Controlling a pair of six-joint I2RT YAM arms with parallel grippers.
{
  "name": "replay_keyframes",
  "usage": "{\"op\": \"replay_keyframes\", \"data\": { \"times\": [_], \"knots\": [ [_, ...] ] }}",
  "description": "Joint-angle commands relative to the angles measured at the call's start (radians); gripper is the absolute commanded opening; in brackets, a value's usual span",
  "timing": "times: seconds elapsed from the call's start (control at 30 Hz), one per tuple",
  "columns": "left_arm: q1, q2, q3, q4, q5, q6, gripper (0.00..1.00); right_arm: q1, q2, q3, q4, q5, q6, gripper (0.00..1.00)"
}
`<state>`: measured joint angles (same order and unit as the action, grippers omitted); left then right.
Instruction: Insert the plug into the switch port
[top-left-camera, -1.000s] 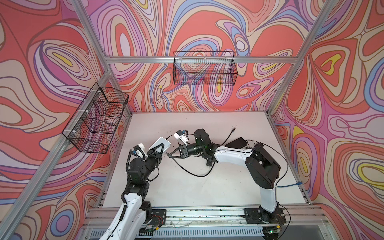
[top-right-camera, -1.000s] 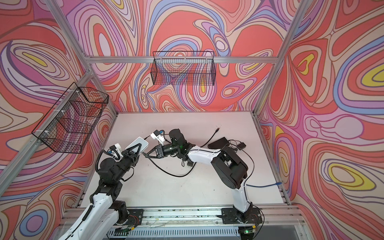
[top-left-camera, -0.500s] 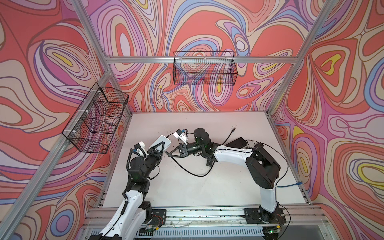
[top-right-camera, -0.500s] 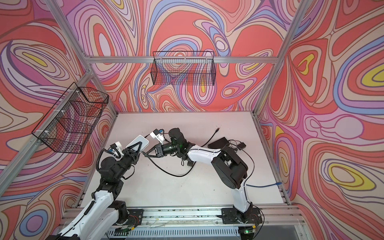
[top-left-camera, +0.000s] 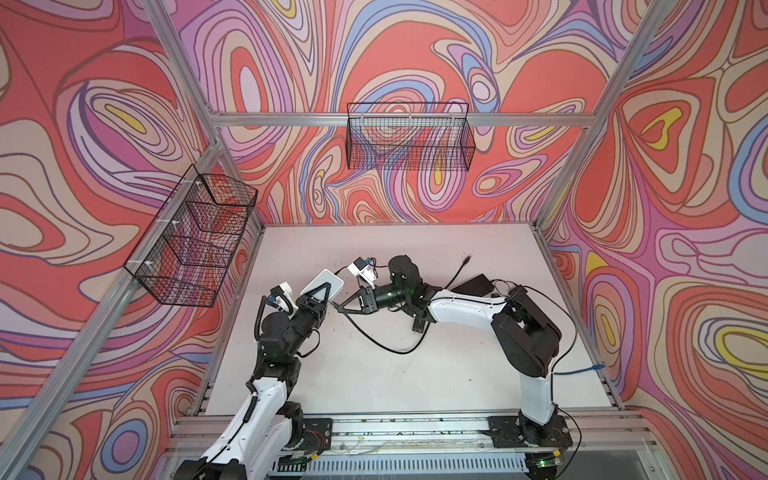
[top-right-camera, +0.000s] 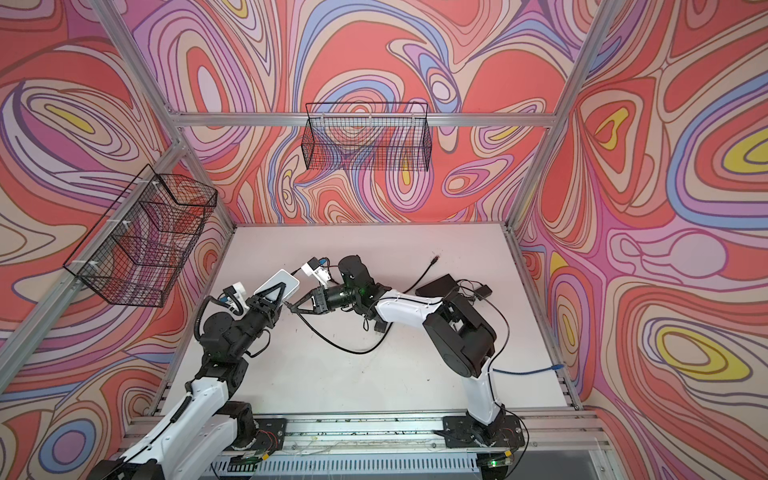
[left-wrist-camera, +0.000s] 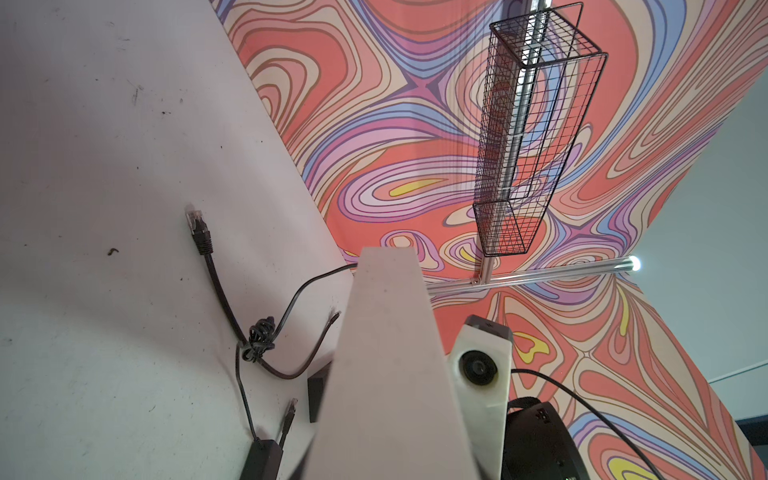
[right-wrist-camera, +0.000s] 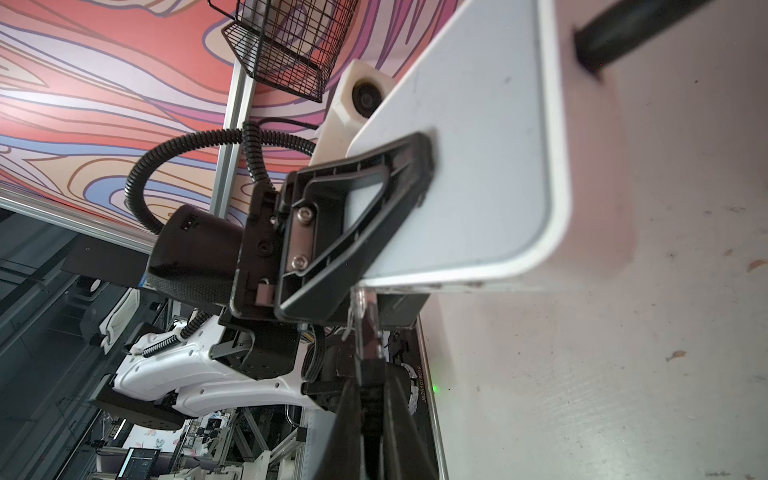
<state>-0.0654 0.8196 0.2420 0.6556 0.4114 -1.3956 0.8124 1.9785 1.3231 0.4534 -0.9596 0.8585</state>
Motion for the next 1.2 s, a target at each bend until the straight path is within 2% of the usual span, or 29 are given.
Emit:
{"op": "replay_keyframes", "data": {
  "times": [0.0,0.47,1.17],
  "knots": [
    [-0.013,-0.005,0.02,0.081,0.048,-0.016,0.1,-0.009,-0.03,-0.013,0.011,0.02,-0.015,0.0],
    [-0.013,-0.025,0.018,0.072,0.038,-0.015,0.1,-0.01,-0.052,-0.042,0.023,0.016,-0.016,0.0],
    [-0.024,0.027,0.026,0.132,0.058,-0.022,0.1,-0.013,-0.036,-0.021,0.021,0.01,-0.008,0.0]
  ]
}}
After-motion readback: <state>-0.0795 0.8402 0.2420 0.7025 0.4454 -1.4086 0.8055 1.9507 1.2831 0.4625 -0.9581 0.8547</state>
